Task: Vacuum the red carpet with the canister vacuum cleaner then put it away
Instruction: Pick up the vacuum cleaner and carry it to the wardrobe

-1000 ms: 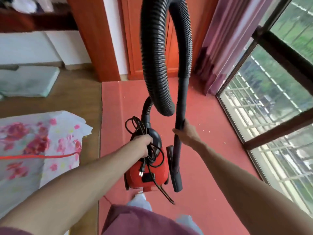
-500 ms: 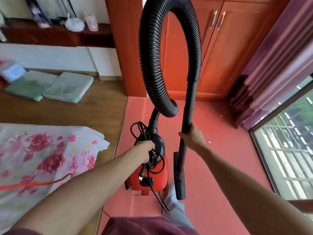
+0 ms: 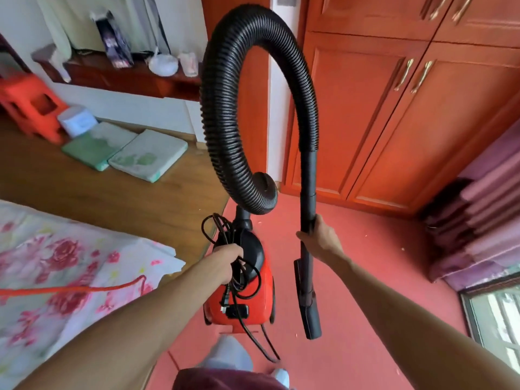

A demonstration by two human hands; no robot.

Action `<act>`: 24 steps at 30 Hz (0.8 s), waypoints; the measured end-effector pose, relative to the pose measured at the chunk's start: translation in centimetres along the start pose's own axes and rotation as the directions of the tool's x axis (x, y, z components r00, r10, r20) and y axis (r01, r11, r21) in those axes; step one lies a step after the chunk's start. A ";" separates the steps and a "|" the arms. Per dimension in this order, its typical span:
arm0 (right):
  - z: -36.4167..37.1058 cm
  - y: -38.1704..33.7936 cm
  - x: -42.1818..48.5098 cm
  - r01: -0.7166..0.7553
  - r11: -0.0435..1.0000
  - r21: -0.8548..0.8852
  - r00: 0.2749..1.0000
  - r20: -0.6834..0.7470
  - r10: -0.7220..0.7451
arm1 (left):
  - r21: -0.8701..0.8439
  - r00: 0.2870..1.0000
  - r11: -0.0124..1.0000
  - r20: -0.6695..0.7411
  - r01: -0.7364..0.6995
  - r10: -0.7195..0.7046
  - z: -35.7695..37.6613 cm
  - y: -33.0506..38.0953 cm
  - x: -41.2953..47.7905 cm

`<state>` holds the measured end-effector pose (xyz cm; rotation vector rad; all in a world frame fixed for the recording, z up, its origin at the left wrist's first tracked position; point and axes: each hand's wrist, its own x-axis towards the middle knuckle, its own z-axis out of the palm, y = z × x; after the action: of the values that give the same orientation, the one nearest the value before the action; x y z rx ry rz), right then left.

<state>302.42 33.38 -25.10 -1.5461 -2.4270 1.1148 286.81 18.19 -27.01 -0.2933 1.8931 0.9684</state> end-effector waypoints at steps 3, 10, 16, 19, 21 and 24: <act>-1.1 0.7 3.7 -0.021 1.000 -0.003 1.000 0.015 0.021 | -0.021 1.000 1.000 -0.025 0.004 -0.005 2.1 2.3 2.0; -3.1 1.7 14.2 -0.065 0.998 -0.008 0.997 0.045 0.065 | -0.018 0.995 0.997 -0.060 0.073 -0.074 7.8 9.1 8.1; -4.8 1.0 24.9 -0.117 0.993 -0.027 0.992 0.043 0.118 | -0.015 0.994 0.994 -0.019 0.106 -0.106 11.9 16.8 14.4; -4.9 -1.0 29.5 -0.100 0.995 -0.020 0.993 0.058 0.101 | -0.010 0.997 0.997 -0.011 0.078 -0.078 12.6 19.1 17.8; -4.6 -2.4 32.4 -0.079 0.997 -0.018 0.994 0.068 0.080 | -0.016 0.998 0.998 -0.006 0.064 -0.064 13.1 20.7 19.6; -3.9 -4.0 36.2 -0.036 0.999 -0.028 0.994 0.107 0.039 | -0.024 0.999 0.999 -0.019 0.033 -0.033 14.1 23.0 22.8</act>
<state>282.91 63.79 -31.31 -1.5850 -2.5005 1.2077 271.13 47.95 -37.74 -0.3482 1.8899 0.9695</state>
